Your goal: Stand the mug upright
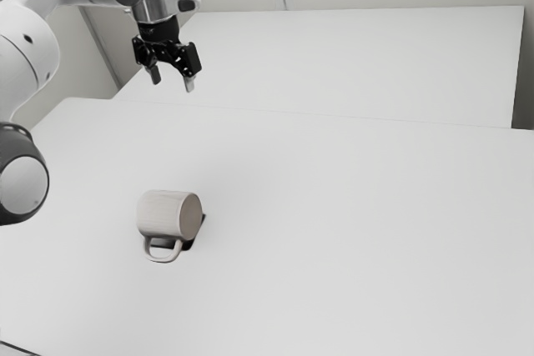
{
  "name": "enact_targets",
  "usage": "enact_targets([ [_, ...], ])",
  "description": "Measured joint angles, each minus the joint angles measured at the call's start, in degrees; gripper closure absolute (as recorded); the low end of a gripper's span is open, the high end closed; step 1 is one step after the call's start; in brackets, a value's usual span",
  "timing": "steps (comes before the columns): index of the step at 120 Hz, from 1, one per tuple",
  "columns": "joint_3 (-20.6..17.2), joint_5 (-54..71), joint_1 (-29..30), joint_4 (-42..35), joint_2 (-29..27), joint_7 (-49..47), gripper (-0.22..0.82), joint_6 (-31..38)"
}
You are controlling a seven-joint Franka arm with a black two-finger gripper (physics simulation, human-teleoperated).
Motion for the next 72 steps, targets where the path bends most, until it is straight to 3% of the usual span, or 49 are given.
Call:
enact_targets([
  [30,1.9,-2.0,-0.8,-3.8,-3.1,1.0,0.0,0.4],
  [53,4.4,-11.4,2.9,-25.5,-16.5,0.6,0.0,7.2],
  [72,6.0,-22.4,6.0,-39.7,-24.0,1.4,0.0,15.2],
])
